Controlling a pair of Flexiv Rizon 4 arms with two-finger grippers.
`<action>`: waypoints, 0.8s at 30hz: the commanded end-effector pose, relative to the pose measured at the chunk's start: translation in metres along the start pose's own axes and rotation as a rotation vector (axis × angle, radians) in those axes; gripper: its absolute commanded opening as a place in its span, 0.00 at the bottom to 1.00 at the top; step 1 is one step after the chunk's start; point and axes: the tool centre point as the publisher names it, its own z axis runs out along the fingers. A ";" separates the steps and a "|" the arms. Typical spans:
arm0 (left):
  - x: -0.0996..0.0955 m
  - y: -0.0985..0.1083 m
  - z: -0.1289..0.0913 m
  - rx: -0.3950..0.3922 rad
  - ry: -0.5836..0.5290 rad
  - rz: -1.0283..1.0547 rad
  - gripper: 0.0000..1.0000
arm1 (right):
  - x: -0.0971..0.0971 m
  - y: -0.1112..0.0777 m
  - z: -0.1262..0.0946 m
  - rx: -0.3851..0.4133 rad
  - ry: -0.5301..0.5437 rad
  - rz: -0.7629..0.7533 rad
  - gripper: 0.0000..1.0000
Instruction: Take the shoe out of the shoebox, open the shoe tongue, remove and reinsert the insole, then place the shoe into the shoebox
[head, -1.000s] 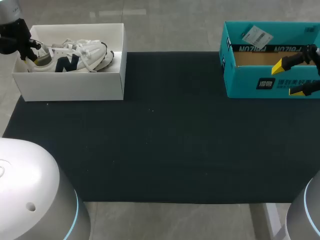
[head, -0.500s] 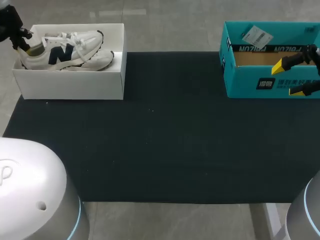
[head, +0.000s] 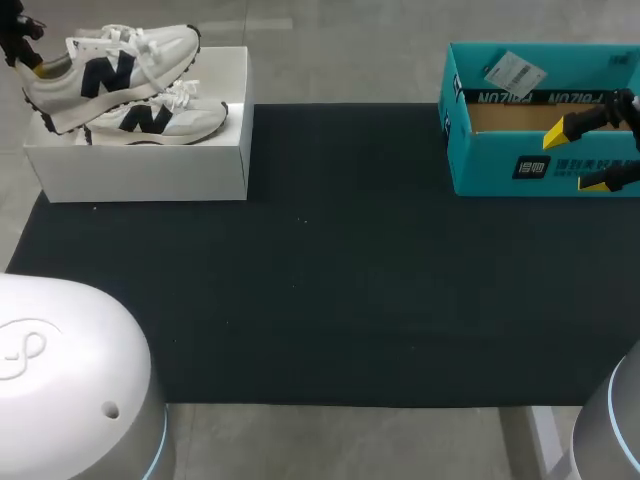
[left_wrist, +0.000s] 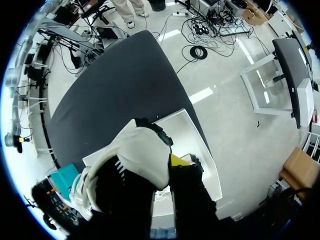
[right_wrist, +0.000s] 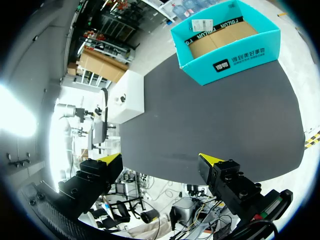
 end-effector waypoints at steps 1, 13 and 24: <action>-0.004 -0.001 -0.018 -0.002 0.022 0.000 0.00 | 0.000 0.000 0.001 0.000 -0.001 0.001 1.00; -0.005 -0.001 -0.021 -0.022 0.036 -0.021 0.00 | 0.000 0.000 0.001 0.000 -0.001 0.001 1.00; -0.005 -0.001 -0.021 -0.022 0.036 -0.021 0.00 | 0.000 0.000 0.001 0.000 -0.001 0.001 1.00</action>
